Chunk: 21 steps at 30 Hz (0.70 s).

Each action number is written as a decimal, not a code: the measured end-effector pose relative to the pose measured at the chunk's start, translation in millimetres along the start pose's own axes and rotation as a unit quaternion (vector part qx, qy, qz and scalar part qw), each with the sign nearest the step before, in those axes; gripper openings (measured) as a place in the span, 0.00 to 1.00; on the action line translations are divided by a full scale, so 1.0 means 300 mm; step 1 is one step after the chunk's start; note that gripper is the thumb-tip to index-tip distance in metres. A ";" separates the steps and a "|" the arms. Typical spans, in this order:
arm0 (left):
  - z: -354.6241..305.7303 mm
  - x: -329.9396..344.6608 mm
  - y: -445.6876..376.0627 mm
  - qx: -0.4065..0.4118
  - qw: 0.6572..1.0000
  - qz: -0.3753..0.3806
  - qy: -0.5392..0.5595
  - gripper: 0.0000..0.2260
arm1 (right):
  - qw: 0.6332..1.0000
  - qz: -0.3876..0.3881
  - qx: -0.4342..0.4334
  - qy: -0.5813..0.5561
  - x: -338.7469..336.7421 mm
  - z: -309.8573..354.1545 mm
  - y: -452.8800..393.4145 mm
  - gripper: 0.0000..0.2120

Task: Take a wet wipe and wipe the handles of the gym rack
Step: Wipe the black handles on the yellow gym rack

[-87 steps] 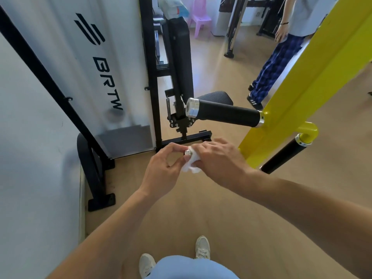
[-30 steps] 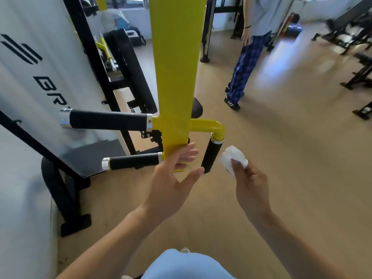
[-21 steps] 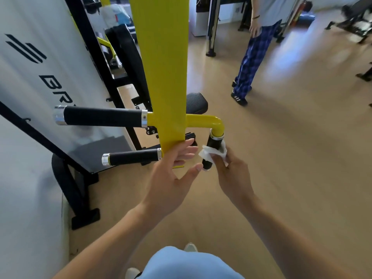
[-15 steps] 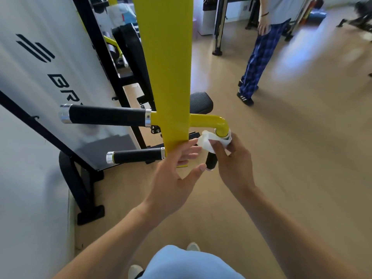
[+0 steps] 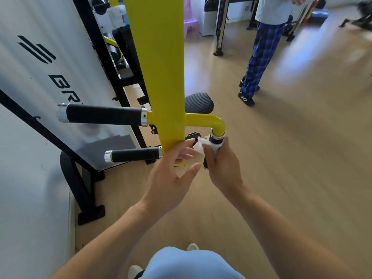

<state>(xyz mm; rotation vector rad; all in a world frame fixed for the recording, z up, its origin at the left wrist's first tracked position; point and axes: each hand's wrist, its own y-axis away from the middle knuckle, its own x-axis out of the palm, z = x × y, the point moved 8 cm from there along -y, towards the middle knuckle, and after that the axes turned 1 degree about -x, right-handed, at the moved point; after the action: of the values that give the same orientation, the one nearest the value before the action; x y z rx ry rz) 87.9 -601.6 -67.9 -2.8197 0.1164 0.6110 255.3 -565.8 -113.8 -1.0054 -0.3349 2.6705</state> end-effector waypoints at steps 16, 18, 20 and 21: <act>0.034 0.000 0.017 -0.010 1.000 0.003 -0.028 0.23 | 0.987 0.075 0.104 -0.092 0.088 -0.099 0.036 0.15; 0.037 -0.003 0.008 -0.009 0.999 0.001 -0.032 0.21 | 0.984 0.052 0.091 -0.147 0.065 -0.059 0.015 0.15; 0.040 -0.005 0.004 -0.008 1.000 -0.002 -0.030 0.20 | 0.979 0.029 0.069 -0.189 0.039 -0.017 -0.010 0.14; 0.040 -0.005 0.005 -0.007 1.000 -0.003 -0.029 0.19 | 0.978 0.021 0.061 -0.198 0.032 -0.008 -0.017 0.13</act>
<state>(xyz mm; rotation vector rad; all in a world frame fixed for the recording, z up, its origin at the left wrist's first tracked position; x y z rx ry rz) 81.5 -599.7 -78.3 -2.8123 0.0938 0.6959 250.9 -557.7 -119.9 -0.4454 -0.2249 2.8778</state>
